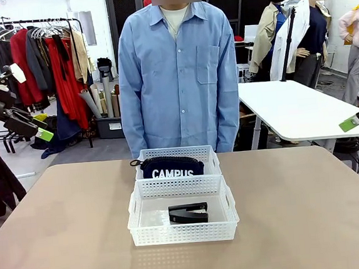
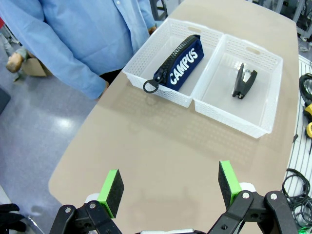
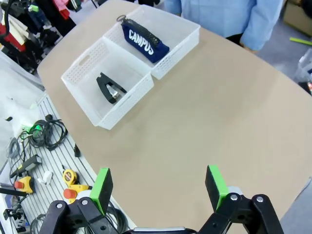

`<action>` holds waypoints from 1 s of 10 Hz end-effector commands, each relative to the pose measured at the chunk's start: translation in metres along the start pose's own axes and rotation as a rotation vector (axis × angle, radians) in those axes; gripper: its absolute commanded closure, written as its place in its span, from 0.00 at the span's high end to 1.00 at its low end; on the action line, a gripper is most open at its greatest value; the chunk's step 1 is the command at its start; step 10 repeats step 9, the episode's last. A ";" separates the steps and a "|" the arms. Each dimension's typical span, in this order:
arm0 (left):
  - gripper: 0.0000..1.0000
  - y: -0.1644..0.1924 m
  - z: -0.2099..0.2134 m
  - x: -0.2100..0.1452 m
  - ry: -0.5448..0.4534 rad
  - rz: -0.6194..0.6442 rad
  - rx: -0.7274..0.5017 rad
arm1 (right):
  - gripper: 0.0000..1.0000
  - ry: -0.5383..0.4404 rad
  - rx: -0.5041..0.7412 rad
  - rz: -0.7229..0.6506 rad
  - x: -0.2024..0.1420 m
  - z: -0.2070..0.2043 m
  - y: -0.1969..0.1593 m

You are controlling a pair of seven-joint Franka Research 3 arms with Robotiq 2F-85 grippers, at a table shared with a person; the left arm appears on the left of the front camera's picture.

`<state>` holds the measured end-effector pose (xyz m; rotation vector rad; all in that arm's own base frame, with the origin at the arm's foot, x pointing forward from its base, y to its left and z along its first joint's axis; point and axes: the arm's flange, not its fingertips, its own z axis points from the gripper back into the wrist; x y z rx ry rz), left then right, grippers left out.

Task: Distribute items into two baskets.
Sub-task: Place the picked Stapler into the Organizing basket as instructed by the person.

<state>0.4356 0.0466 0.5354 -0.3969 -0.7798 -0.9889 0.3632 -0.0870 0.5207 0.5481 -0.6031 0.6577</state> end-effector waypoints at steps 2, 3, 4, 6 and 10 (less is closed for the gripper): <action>1.00 -0.001 0.001 0.000 -0.001 0.007 0.001 | 1.00 0.003 0.002 -0.001 0.001 0.000 -0.001; 1.00 -0.001 0.001 0.000 -0.001 0.007 0.001 | 1.00 0.003 0.002 -0.001 0.001 0.000 -0.001; 1.00 -0.001 0.001 0.000 -0.001 0.007 0.001 | 1.00 0.003 0.002 -0.001 0.001 0.000 -0.001; 1.00 -0.001 0.001 0.000 -0.001 0.007 0.001 | 1.00 0.003 0.002 -0.001 0.001 0.000 -0.001; 1.00 -0.001 0.001 0.000 -0.001 0.007 0.001 | 1.00 0.003 0.002 -0.001 0.001 0.000 -0.001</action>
